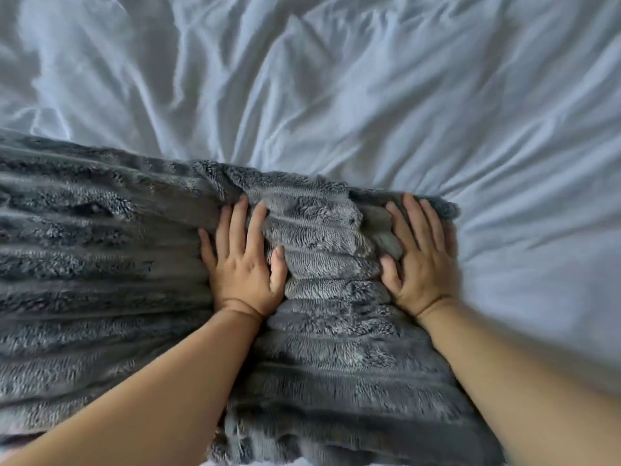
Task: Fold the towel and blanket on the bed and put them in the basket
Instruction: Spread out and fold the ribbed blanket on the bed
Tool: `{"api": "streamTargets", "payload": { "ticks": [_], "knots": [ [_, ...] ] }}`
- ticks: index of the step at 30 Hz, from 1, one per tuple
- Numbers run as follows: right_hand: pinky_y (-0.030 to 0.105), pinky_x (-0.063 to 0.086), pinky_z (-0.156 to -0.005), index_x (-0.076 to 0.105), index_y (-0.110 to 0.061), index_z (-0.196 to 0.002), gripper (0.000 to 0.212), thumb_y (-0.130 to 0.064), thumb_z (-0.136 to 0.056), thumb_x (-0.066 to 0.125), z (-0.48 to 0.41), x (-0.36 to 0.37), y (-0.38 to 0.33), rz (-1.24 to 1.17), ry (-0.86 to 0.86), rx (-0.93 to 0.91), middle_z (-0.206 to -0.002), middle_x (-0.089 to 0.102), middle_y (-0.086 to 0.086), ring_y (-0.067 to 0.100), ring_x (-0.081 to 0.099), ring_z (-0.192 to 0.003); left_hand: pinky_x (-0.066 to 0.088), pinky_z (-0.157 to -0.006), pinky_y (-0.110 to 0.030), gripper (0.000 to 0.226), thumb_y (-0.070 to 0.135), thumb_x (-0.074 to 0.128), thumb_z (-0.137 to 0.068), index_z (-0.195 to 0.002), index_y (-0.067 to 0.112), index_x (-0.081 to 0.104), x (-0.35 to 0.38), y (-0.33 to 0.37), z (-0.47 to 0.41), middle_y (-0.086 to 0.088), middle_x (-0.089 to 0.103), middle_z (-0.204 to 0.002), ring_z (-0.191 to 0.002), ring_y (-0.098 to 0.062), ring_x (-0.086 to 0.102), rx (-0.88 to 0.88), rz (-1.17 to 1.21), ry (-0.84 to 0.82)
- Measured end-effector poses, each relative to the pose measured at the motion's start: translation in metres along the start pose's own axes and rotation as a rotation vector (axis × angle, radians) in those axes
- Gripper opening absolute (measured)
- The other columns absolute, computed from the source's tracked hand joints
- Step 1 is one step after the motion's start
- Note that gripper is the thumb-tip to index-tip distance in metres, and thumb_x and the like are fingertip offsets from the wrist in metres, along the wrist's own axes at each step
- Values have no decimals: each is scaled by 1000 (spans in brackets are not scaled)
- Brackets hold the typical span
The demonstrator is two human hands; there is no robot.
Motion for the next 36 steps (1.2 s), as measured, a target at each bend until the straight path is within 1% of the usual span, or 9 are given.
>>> {"api": "streamTargets", "payload": {
  "ticks": [8, 13, 17, 20, 22, 24, 27, 31, 36],
  "knots": [
    [44, 15, -118, 31, -25, -148, 64, -53, -91, 36, -14, -53, -6, -47, -449, 83, -157, 26, 1, 21, 21, -144, 4, -120, -43, 62, 43, 36, -96, -152, 33, 12, -69, 21, 31, 7, 5, -161, -148, -14, 3, -179, 25, -331],
    [41, 31, -109, 30, -29, -147, 89, -69, -74, 60, -56, -80, 10, -128, -698, -1, -149, 36, 7, 29, 36, -135, 28, -113, -36, 56, 43, 53, -92, -143, 22, 43, -102, 58, 114, -5, 38, -150, -137, -22, 35, -398, 85, -296],
    [33, 41, -90, 46, -29, -135, 87, -64, -61, 77, -90, -75, 14, -187, -905, 6, -131, 55, 3, 28, 48, -121, 44, -90, -39, 43, 43, 74, -74, -102, 13, 63, -109, 72, 165, -12, 59, -103, -103, -30, 53, -918, 229, 90],
    [25, 46, -71, 59, -21, -113, 54, -35, -67, 83, -92, -65, 1, -507, -1077, 120, -94, 71, -2, 23, 66, -91, 47, -77, -38, 75, 70, 73, -56, -87, 3, 61, -98, 74, 199, -20, 60, -83, -80, -32, 58, -1471, 563, -77],
    [26, 52, -65, 63, -17, -108, 49, -39, -67, 77, -91, -65, -4, -670, -1221, 240, -78, 74, 2, 22, 70, -69, 46, -71, -33, 85, 80, 62, -46, -81, 2, 58, -90, 83, 207, -13, 54, -70, -65, -24, 52, -1690, 1142, -333],
    [29, 55, -58, 65, -12, -95, 47, -48, -65, 71, -86, -72, -5, -726, -1364, 390, -69, 73, 8, 25, 69, -58, 48, -77, -36, 80, 78, 61, -51, -88, 7, 60, -83, 89, 207, -8, 53, -75, -73, -22, 52, -1654, 1587, -434],
    [28, 55, -48, 63, -9, -90, 43, -44, -66, 68, -72, -83, -6, -704, -1460, 441, -67, 73, 10, 25, 70, -55, 51, -85, -35, 56, 55, 72, -58, -96, 15, 67, -77, 97, 202, -2, 63, -83, -81, -12, 62, -1356, 1711, -403],
    [26, 54, -55, 60, -10, -97, 40, -35, -66, 63, -45, -99, -9, -765, -1441, 448, -69, 74, 6, 20, 71, -59, 48, -47, -20, 24, 15, 82, -59, -76, 1, 72, -80, 119, 205, -6, 68, -60, -47, -14, 61, -1334, 1626, -295],
    [33, 55, -69, 71, -5, -92, 37, -33, -68, 68, -4, -131, -6, -857, -1453, 550, -85, 74, 16, 27, 71, -71, 55, -81, -43, 27, 11, 72, -69, -93, 0, 69, -105, 117, 233, -19, 73, -87, -76, -33, 68, -1395, 1549, -73]
  ]
}}
Point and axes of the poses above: each hand's wrist, its own z-axis away from the middle knuckle, its own x-axis out of the palm, y = z × x, the point moved 2 cm from there along -z, towards the middle knuckle
